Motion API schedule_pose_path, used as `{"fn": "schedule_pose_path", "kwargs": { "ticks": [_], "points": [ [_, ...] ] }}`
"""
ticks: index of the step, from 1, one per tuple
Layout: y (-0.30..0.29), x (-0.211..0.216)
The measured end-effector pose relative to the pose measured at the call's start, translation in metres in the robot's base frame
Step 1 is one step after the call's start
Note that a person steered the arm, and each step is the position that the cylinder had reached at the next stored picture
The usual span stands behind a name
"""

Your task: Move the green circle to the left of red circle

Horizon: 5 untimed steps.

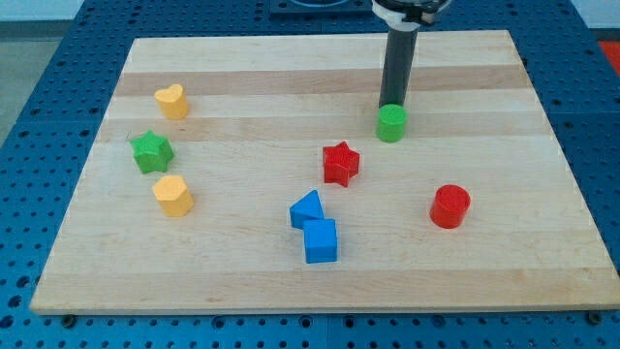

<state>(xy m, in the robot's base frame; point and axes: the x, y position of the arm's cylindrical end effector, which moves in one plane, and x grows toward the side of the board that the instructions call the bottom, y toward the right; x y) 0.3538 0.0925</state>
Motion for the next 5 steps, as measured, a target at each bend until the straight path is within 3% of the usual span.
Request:
{"fn": "schedule_pose_path", "kwargs": {
  "ticks": [1,5],
  "points": [
    [0.0,0.002],
    [0.0,0.088]
  ]
}}
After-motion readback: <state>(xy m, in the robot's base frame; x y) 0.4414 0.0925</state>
